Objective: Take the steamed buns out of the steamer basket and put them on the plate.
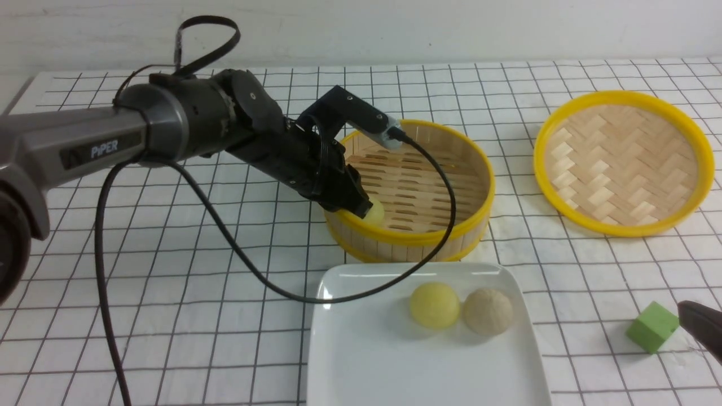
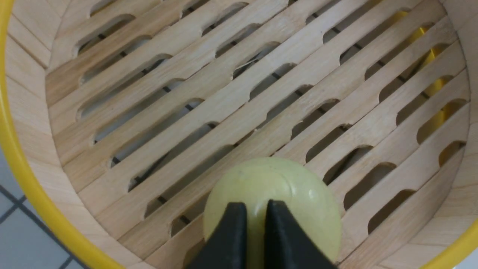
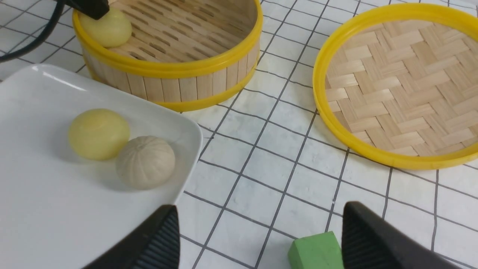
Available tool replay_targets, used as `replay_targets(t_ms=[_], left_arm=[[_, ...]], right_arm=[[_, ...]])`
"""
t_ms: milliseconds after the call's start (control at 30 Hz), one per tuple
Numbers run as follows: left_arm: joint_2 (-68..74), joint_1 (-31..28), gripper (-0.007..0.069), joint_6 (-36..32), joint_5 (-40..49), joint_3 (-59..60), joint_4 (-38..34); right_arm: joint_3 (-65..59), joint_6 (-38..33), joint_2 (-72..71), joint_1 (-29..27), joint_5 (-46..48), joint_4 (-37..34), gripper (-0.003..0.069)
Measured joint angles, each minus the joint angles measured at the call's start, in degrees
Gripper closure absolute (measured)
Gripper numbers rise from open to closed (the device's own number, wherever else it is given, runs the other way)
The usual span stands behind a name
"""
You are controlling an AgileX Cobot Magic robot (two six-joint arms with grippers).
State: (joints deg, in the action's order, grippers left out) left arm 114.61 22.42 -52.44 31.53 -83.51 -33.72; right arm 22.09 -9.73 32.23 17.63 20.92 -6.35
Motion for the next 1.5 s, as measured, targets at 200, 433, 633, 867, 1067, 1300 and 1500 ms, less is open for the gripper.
replay_targets(t_ms=[200,433,633,867,1067,1300,1500], left_arm=[[-0.13,0.0,0.0612,-0.12,0.0,0.0,0.0],[-7.21,0.05,0.0612,-0.16,-0.75,0.06,-0.65],[-16.99,0.05,0.0611,0.47,1.88,0.06,-0.46],[-24.19,0.05,0.0611,10.8,15.77,0.06,3.93],[-24.65,0.05,0.0611,18.24,29.76,0.06,9.6],[-21.78,0.05,0.0611,17.66,28.55,8.32,7.05],[-16.78,0.05,0.061,10.73,19.83,17.02,0.83]], right_arm=[[0.0,0.0,0.0,0.0,0.0,0.0,0.0096],[0.0,0.0,0.0,0.0,-0.06,0.0,0.0096],[0.0,0.0,0.0,0.0,-0.11,0.0,0.0096],[0.0,0.0,0.0,0.0,-0.57,0.0,0.0096],[0.0,0.0,0.0,0.0,-0.95,0.0,0.0096],[0.0,0.0,0.0,0.0,-0.99,-0.97,0.0096],[0.0,0.0,0.0,0.0,-0.99,-1.24,0.0096]])
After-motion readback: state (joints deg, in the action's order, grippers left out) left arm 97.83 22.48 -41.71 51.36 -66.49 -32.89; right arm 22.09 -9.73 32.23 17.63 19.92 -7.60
